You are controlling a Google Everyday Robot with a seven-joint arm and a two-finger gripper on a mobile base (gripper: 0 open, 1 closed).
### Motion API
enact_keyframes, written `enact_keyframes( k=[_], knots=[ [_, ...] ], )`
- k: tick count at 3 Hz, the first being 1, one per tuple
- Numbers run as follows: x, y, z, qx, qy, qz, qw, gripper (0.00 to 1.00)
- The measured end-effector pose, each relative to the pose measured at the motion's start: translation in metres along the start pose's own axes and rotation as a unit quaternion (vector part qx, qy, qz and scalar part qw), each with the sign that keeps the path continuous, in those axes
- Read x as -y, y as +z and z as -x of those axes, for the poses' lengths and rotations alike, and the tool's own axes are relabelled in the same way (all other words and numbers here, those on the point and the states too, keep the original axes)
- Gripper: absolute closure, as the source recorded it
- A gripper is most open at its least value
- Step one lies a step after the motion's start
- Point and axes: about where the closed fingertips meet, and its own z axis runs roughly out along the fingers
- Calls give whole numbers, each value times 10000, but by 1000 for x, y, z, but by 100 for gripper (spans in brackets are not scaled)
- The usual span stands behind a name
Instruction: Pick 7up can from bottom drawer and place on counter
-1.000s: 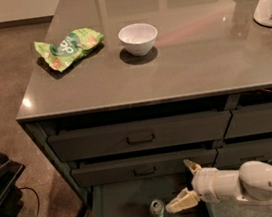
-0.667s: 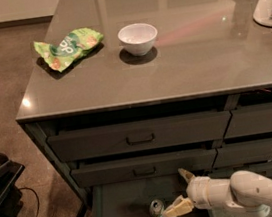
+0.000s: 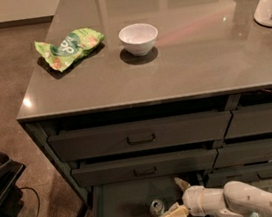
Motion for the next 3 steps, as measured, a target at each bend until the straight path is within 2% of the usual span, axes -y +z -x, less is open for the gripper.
enact_keyframes(
  k=[1,2,3],
  knots=[
    [-4,3,-1,112,-36,-187,9998,0],
    [7,15,-19,238,-84,-369,9990,0],
    [22,39,-49,346,20,-351,9988,0]
  ],
)
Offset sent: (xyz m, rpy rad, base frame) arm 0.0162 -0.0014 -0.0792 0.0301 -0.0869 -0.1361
